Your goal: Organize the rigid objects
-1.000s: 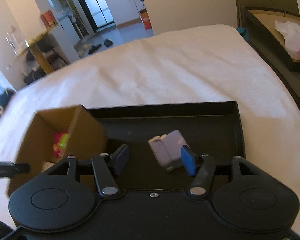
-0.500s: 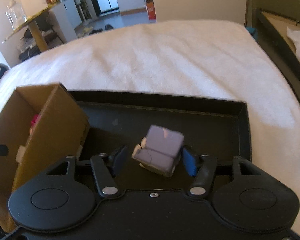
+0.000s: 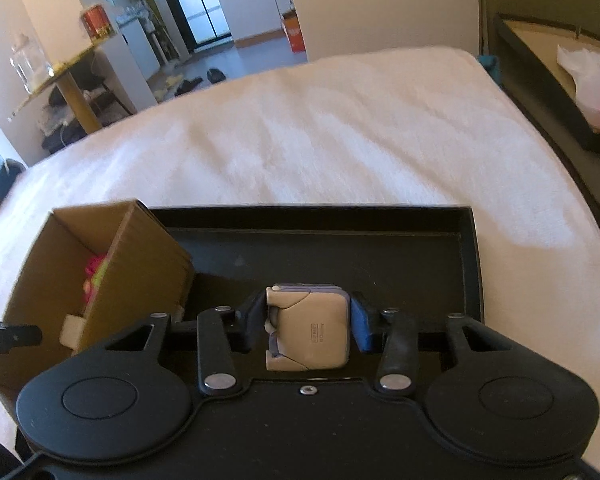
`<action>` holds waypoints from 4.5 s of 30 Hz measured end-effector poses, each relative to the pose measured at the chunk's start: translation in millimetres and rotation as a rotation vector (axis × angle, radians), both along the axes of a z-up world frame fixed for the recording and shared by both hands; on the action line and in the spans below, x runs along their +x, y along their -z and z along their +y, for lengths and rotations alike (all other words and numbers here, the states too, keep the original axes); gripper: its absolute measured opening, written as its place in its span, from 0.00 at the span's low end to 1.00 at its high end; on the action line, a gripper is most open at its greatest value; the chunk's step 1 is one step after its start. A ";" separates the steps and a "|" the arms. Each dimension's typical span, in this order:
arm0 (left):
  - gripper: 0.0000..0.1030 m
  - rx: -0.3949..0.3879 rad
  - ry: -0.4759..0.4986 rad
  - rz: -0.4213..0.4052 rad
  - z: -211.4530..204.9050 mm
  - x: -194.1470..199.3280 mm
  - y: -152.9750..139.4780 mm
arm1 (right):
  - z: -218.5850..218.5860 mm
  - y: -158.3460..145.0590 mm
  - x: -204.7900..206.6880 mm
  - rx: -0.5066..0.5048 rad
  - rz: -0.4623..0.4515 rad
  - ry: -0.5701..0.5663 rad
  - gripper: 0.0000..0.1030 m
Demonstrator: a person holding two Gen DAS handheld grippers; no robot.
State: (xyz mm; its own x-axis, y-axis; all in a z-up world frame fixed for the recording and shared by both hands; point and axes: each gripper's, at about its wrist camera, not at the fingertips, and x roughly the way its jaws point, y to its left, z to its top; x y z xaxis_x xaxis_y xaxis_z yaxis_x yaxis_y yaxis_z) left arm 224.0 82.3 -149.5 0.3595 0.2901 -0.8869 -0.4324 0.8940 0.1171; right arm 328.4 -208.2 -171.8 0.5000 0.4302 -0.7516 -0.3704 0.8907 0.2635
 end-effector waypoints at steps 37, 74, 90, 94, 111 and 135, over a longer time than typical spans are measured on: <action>0.47 -0.127 0.080 -0.093 25.0 -36.9 -10.2 | 75.9 -81.2 -55.9 0.126 -0.135 -0.266 0.42; 0.12 -0.227 0.087 -0.069 40.7 -40.9 -0.5 | 124.8 -61.1 -84.5 -0.026 -0.086 -0.374 0.43; 0.50 -0.244 0.090 -0.114 27.5 -63.2 -56.5 | 76.2 -82.8 -90.4 0.119 0.059 -0.203 0.63; 0.58 -0.240 0.108 -0.140 20.6 -75.1 -74.0 | 61.2 -97.5 -99.8 0.133 0.049 -0.153 0.72; 0.80 -0.201 0.178 -0.205 -4.4 -128.8 -129.8 | 17.6 -151.4 -146.8 0.099 -0.025 -0.024 1.00; 0.88 -0.164 0.292 -0.331 -43.2 -202.1 -181.6 | -13.8 -212.5 -217.5 0.050 -0.131 0.064 1.00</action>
